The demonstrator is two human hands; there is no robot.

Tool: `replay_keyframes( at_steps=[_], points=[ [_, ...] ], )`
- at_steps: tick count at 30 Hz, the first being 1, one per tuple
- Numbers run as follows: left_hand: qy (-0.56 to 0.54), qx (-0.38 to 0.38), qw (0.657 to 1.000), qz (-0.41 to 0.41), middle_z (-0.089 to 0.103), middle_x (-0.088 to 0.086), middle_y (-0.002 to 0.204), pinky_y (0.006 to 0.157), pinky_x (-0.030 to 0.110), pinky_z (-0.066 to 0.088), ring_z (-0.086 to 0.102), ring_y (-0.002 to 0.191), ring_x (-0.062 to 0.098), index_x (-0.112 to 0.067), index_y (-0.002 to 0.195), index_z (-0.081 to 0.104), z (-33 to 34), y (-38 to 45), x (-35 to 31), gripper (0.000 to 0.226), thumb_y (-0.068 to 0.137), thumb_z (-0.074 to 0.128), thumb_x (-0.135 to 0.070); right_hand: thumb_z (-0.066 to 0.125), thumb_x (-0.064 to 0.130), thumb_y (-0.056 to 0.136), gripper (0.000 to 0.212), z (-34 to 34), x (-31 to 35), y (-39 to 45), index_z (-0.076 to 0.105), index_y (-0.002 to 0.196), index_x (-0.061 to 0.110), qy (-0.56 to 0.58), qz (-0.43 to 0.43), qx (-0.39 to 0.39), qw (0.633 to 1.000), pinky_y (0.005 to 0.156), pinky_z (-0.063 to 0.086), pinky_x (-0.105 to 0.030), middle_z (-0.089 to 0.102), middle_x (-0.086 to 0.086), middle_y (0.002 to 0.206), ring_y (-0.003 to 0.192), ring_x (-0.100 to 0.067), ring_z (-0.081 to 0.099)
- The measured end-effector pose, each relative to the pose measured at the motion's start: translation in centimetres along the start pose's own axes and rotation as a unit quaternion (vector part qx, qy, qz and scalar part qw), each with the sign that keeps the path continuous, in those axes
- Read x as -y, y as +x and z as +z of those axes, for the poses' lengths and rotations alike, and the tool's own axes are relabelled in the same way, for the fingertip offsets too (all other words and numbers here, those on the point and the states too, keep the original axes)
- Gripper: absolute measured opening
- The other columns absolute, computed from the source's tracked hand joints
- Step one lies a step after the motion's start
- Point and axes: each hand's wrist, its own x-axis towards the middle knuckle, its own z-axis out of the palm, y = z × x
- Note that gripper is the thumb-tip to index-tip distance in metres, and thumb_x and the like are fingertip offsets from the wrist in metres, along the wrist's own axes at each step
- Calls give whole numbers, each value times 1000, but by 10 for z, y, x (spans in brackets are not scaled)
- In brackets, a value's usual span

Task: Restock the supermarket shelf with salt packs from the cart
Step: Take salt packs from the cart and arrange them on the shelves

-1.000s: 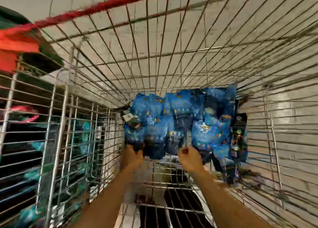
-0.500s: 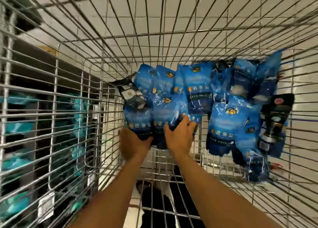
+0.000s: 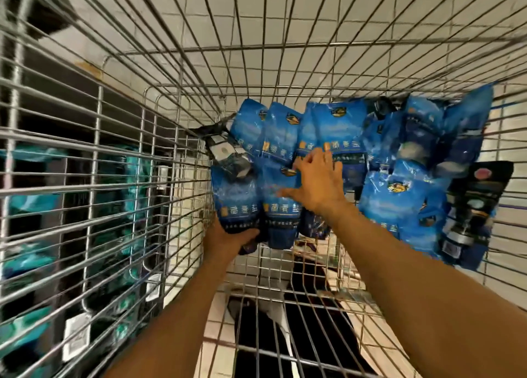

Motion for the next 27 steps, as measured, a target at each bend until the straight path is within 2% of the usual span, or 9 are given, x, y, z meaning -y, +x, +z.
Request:
replay_keyframes(
  at_steps=[3,5,8,10,13,16,17,21,27],
  points=[
    [-16,2,1000,-8,71,-11,86,61,18,50,69,84,15,-32,89,65,-5,1,0,41,64,91,-13,76,59,73,49,4,-2,-12,55,102,26,13,-90,-22,996,83,31,-40,61,-1,105,107,-28,52],
    [-26,6,1000,-7,70,-11,88,66,20,50,67,84,13,-33,87,64,-6,0,-1,42,63,91,-11,81,47,72,49,6,-7,-20,51,105,26,48,-105,15,993,76,37,-37,67,-3,99,99,-32,59],
    [-32,9,999,-12,73,-12,87,69,26,55,69,81,11,-32,86,65,-6,-2,0,41,61,91,-12,88,30,69,59,10,-16,-32,62,121,16,132,-76,106,983,76,48,-34,68,-9,105,103,-31,64],
    [-33,12,999,-11,74,-18,79,63,22,54,69,79,5,-31,86,68,-6,-3,0,39,61,92,-13,91,21,66,51,15,-22,-43,71,109,4,240,-14,121,963,78,51,-37,63,-8,93,96,-23,62],
    [-13,24,1000,-14,75,-7,95,72,26,56,70,89,12,-22,107,70,-5,-3,0,49,62,92,-18,87,6,68,28,30,-23,-65,69,86,-4,488,102,67,864,66,54,-44,59,-9,75,72,-26,59],
    [-14,23,999,-21,74,-3,97,75,26,55,69,90,14,-18,110,69,-6,-3,0,53,62,92,-18,83,-6,69,44,45,-17,-84,64,106,8,628,191,56,753,69,61,-32,72,-2,91,78,-16,73],
    [-16,27,999,-25,73,-4,95,73,24,54,69,88,12,-20,108,70,-6,-3,0,51,62,92,-18,83,-8,68,48,51,-16,-90,63,107,11,627,187,64,753,74,61,-31,74,-1,95,81,-13,73],
    [-21,36,999,-33,72,-9,89,64,17,52,68,80,3,-28,96,69,-9,-4,0,40,64,91,-18,88,4,66,52,74,-17,-111,66,111,19,485,106,145,856,91,56,-32,74,1,108,102,-15,69],
    [-46,41,997,-43,75,-5,96,80,28,56,70,88,12,-24,100,73,-7,-6,-4,37,67,89,-29,89,-8,57,56,101,0,-116,68,106,10,567,169,59,804,81,58,-25,75,-5,103,92,-12,73]
  ],
)
